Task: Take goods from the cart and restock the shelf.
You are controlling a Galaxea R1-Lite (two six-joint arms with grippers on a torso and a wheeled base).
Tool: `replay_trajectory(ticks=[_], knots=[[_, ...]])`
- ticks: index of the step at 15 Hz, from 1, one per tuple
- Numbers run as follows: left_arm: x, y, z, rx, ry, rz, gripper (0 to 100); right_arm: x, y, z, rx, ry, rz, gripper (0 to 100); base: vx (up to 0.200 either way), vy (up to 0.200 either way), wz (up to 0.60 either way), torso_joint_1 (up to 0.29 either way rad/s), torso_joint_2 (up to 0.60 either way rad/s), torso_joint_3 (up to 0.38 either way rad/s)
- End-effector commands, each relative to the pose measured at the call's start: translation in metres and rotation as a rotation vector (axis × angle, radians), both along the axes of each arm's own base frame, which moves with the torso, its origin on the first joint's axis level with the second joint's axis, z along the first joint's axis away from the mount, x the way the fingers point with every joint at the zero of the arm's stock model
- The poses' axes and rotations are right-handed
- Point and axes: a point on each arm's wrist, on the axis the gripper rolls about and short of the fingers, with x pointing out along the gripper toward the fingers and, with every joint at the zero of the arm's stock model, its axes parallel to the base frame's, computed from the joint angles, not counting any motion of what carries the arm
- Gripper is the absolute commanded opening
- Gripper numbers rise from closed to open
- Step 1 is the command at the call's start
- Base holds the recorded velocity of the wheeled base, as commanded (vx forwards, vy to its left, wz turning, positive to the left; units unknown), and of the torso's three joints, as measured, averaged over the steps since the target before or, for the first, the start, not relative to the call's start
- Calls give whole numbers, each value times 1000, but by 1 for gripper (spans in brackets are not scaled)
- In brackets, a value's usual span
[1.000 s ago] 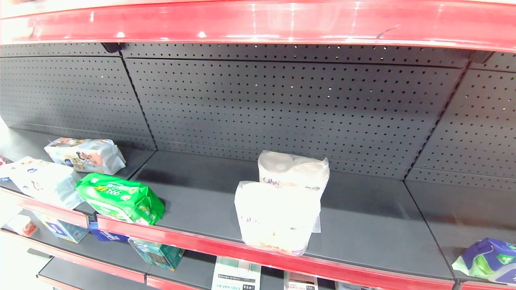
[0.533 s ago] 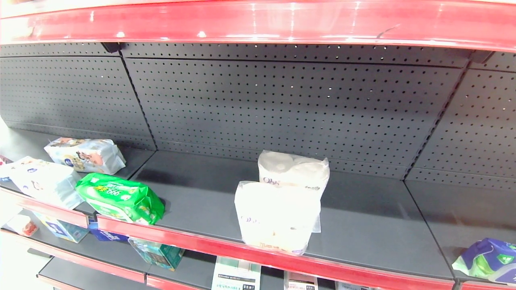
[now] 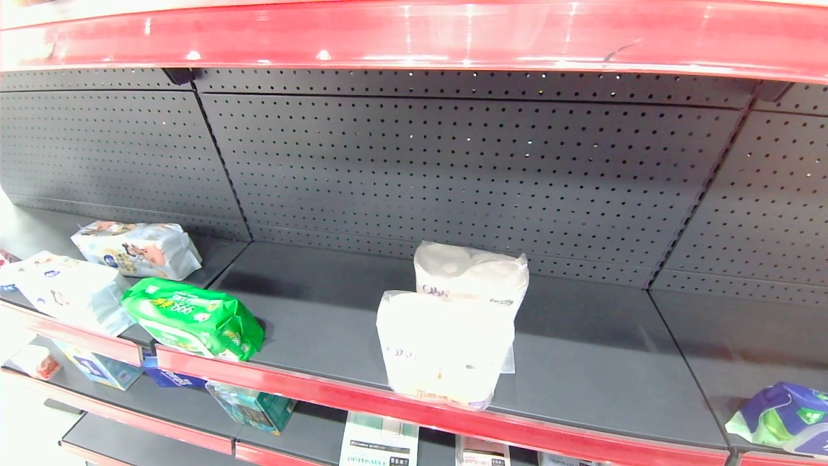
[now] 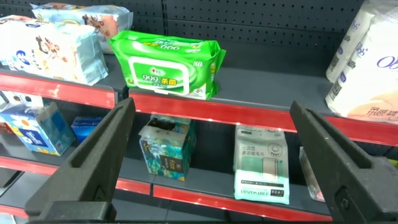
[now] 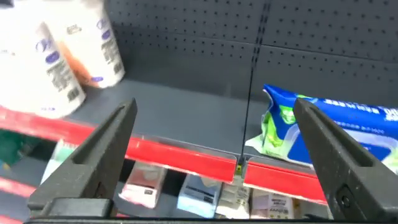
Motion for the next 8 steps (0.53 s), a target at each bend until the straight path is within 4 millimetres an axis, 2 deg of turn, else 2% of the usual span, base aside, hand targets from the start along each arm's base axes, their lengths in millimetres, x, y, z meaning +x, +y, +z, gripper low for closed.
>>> replay_trajectory(ticks=[1, 2, 8], knots=[[0, 0, 0, -1, 0, 0, 100, 0, 0, -2, 16, 23, -6, 100, 0, 0, 0, 0, 0, 0], [0, 0, 0, -1, 0, 0, 100, 0, -1, -3, 72, 38, -30, 100, 0, 0, 0, 0, 0, 0], [0, 0, 0, 27, 0, -4, 100, 0, -1, -3, 58, 36, -34, 100, 0, 0, 0, 0, 0, 0]])
